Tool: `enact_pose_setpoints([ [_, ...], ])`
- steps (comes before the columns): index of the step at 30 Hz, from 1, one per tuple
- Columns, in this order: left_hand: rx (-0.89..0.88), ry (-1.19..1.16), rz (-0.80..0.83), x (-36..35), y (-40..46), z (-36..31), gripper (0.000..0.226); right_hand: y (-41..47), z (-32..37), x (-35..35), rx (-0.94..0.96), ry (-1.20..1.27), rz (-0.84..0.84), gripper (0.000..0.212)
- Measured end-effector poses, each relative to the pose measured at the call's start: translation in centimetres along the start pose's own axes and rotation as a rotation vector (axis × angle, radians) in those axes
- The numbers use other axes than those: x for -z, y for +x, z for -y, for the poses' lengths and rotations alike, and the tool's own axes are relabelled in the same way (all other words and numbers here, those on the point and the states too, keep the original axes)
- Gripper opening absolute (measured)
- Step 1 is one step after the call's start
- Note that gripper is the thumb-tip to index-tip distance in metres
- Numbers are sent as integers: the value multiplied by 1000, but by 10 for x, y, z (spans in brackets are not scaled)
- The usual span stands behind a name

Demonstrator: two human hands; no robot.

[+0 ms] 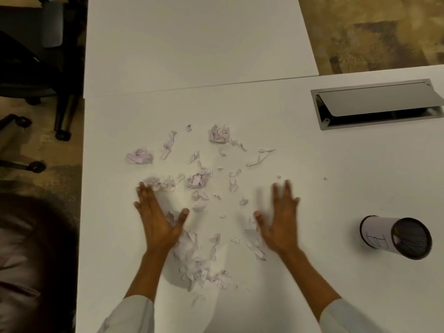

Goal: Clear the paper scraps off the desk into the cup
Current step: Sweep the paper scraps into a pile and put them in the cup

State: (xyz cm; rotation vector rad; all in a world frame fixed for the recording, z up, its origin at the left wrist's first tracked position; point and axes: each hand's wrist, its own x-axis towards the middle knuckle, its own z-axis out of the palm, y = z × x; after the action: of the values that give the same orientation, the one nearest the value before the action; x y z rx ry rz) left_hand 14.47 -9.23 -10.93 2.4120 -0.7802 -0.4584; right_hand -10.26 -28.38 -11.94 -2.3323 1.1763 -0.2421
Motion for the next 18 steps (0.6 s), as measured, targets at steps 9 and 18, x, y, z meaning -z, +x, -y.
enact_pose_setpoints([
  [9, 181, -130, -97, 51, 104, 37, 109, 76, -93, 59, -295, -172, -27, 100],
  [18, -123, -254, -15, 14, 125, -6, 101, 134, -1, -1, 124, -248, 142, 97],
])
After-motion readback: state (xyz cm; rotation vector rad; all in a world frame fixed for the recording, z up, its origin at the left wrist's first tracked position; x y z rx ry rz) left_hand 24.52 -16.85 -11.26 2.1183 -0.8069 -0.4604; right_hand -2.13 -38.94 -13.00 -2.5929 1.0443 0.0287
